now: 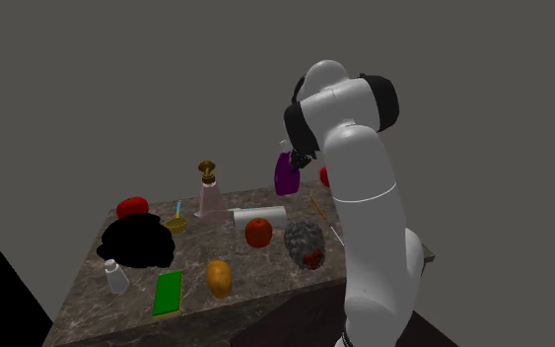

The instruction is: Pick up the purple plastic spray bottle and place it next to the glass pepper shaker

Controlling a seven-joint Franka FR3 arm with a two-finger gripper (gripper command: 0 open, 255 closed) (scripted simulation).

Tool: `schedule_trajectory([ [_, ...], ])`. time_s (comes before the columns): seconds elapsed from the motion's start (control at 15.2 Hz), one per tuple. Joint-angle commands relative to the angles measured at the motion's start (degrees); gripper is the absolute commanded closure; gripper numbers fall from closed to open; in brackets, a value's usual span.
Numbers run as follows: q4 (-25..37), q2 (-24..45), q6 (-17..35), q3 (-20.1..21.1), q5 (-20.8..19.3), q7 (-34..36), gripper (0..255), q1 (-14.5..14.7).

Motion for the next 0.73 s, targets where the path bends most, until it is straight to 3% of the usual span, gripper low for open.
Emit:
schedule_trajectory([
  [0.0,0.82,-0.73,-0.83,-0.44,-0.74,1.00,255,0.33],
  [0.66,5.26,-3.68,-5.25,-2.14,-3.75,5.28,255,1.18],
])
